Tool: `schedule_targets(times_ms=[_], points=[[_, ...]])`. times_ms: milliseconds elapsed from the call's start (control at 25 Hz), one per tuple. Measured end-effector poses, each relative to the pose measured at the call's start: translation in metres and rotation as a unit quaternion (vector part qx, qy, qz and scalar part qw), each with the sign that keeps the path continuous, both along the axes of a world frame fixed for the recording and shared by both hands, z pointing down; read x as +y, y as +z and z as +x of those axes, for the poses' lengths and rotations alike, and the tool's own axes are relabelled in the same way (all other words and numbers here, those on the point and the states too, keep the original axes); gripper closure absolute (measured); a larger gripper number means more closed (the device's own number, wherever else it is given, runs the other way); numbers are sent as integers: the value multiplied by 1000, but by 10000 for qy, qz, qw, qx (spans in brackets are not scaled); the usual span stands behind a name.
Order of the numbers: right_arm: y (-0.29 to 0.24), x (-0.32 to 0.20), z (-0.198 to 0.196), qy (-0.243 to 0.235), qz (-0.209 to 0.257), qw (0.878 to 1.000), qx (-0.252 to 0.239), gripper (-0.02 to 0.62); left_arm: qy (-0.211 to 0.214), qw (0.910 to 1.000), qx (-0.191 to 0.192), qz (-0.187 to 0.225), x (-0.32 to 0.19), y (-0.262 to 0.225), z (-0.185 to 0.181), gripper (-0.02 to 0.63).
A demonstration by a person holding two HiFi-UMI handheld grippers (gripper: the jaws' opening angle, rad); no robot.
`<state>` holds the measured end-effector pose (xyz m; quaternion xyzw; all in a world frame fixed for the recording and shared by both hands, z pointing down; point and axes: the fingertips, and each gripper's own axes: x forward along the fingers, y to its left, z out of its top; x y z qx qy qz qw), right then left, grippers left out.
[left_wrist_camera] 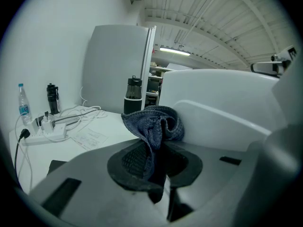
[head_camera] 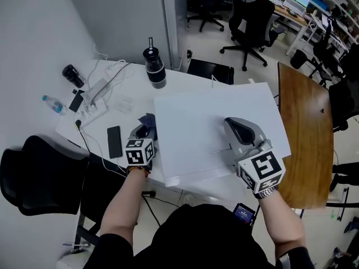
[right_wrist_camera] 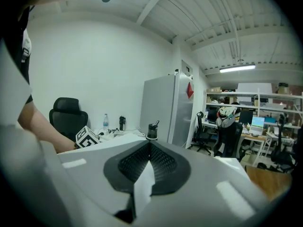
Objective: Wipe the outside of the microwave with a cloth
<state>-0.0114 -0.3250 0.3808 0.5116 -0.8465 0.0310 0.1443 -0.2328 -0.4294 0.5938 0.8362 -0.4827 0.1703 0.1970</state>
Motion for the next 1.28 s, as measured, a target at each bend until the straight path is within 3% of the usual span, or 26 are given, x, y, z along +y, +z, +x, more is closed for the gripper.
schedule_targets(times_ms=[480,1280], points=[[-5,12,6,158,67,9998,78,595,-179,9996,199,-24,-15,-4,-9,545],[-15,55,-6,-14,137,9999,8,595,-235,9955,436,813,36,-93,-29,543]])
